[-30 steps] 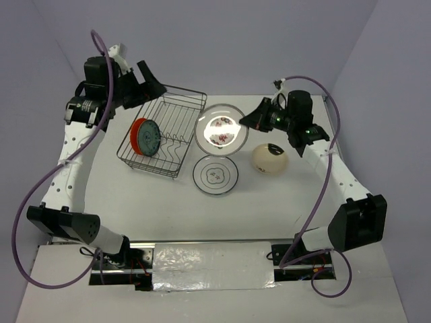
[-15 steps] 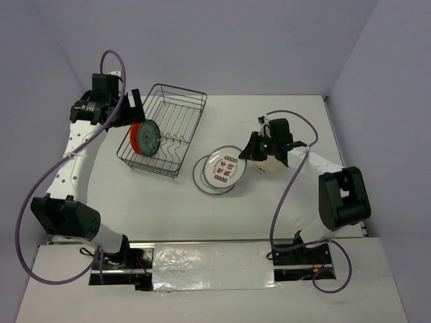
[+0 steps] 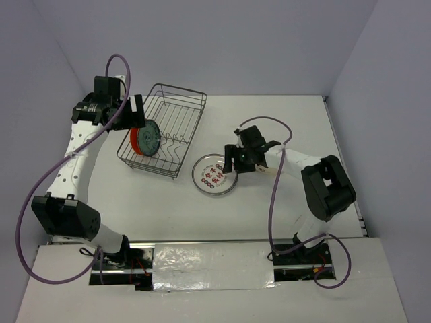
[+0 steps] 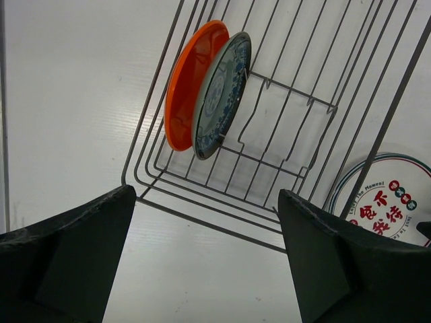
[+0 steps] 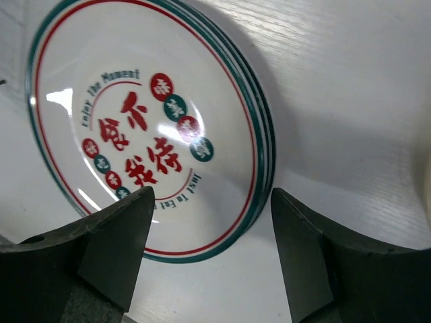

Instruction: Unload the plates from the dish rack

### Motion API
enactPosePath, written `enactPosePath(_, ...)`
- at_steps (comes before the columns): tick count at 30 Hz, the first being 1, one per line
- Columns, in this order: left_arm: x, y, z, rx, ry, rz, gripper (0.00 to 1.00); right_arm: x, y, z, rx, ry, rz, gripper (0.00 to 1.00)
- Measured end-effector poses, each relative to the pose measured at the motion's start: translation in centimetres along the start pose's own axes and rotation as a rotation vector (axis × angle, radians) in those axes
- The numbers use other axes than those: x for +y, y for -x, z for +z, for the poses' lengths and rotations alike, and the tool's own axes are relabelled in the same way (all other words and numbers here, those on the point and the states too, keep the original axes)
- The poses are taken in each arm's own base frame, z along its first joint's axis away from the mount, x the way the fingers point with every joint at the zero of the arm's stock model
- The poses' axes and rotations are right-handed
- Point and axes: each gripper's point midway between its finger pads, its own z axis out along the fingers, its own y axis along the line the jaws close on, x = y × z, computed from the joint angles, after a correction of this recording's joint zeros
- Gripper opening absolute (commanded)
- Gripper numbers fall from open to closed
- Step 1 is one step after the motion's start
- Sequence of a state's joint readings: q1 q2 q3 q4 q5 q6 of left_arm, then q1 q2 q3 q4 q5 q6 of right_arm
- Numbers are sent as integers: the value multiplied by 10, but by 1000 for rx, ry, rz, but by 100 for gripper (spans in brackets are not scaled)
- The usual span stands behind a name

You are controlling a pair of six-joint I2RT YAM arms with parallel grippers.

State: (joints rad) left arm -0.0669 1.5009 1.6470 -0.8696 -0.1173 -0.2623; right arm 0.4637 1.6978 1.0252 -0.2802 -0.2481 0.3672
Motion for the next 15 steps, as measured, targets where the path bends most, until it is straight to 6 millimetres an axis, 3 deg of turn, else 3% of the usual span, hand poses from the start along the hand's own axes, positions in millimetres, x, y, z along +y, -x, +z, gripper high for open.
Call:
enactPosePath(4, 1, -2, 1, 9, 3, 12, 94, -12, 0, -8, 5, -117, 7, 83)
enactPosePath(7, 2, -4, 9, 26, 10, 35, 83, -15, 9, -28, -37, -171, 19, 83)
enactPosePath(9, 4, -8, 20, 51, 18, 58, 75, -8, 17, -48, -83, -158, 21, 83)
enactPosePath(12, 4, -14, 44, 101, 27, 88, 70, 13, 34, -85, -182, -100, 2, 83)
enactPosePath(15, 2, -17, 69, 136, 27, 104, 68, 29, 38, -111, -235, -49, -21, 83)
